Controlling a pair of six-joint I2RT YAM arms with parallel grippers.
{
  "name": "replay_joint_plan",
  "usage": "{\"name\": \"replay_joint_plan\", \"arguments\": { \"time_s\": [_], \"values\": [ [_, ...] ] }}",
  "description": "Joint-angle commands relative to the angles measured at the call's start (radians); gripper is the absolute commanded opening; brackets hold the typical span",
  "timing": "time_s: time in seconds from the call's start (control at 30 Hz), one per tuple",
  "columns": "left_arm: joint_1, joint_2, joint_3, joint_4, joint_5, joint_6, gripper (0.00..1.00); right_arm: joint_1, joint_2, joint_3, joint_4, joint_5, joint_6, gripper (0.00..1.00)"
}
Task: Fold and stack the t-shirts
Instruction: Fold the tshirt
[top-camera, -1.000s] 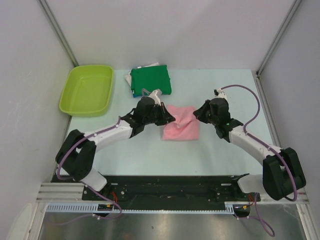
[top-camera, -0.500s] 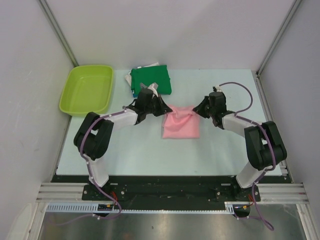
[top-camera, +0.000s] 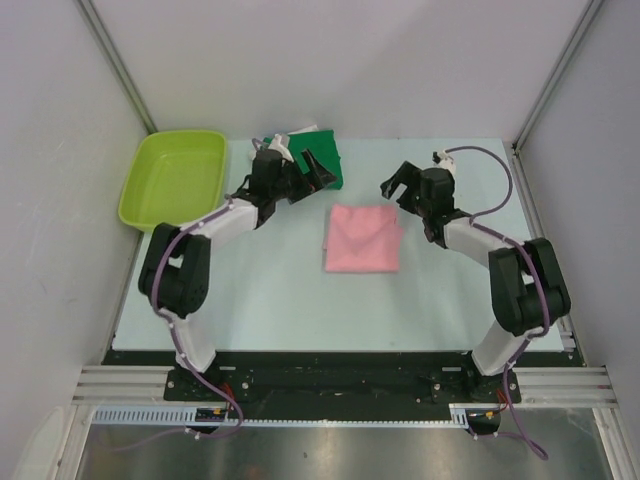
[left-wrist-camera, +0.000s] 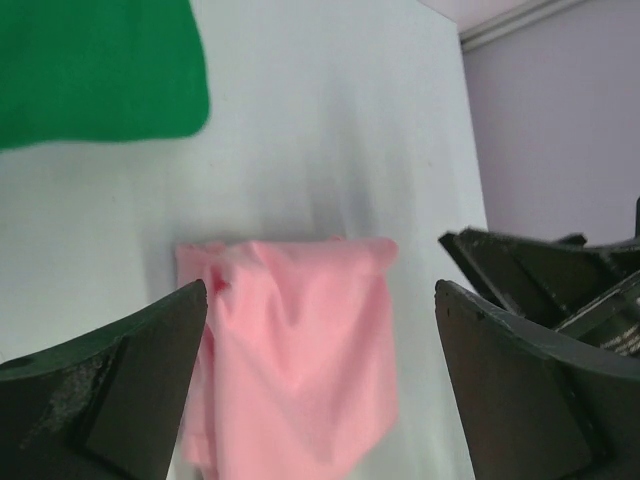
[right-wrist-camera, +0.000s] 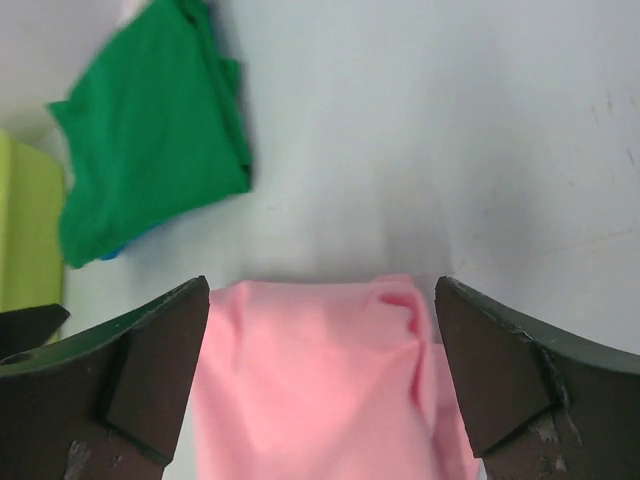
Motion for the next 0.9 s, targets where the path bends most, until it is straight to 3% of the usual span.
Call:
{"name": "replay_joint_plan", "arguments": {
  "time_s": [0.0, 0.1, 0.13, 0.2, 0.33, 0.37, 0.5, 0.63, 0.87],
  "values": [
    [-0.066, -0.245, -0.145, 0.015, -0.002, 0.029, 1.00, 0.072, -0.182, 0.042, -0.019, 0.081, -0.100, 1.00],
    [-0.129, -0.351, -0.303, 0.110, 0.003, -0.007, 1.00, 0.076, -0.225, 0.043, -0.042, -0.011, -0.065, 1.00],
    [-0.139, -0.369, -0.392, 0.159, 0.015, -0.053, 1.00, 0.069, -0.221, 0.044, -0.032, -0.104, -0.032, 1.00],
    [-0.181, -0.383, -0.466, 0.319, 0.035, -0.092, 1.00, 0.049, -0.184, 0.057, -0.003, -0.190, 0.004, 1.00],
    [-0.228, -0.304, -0.562, 0.515, 0.082, -0.164, 1.00, 0.026, -0.051, 0.140, 0.057, -0.425, 0.091, 1.00],
    [-0.231, -0.282, -0.576, 0.641, 0.099, -0.178, 1.00, 0.018, 0.003, 0.146, 0.120, -0.460, 0.148, 1.00],
    [-0.236, -0.173, -0.589, 0.825, 0.129, -0.207, 1.00, -0.020, 0.145, 0.195, 0.260, -0.661, 0.290, 1.00],
    [-0.236, -0.090, -0.558, 0.885, 0.158, -0.233, 1.00, -0.031, 0.239, 0.203, 0.363, -0.758, 0.404, 1.00],
    [-0.238, 0.035, -0.554, 0.943, 0.184, -0.234, 1.00, -0.036, 0.322, 0.198, 0.283, -0.718, 0.345, 1.00]
  ]
}}
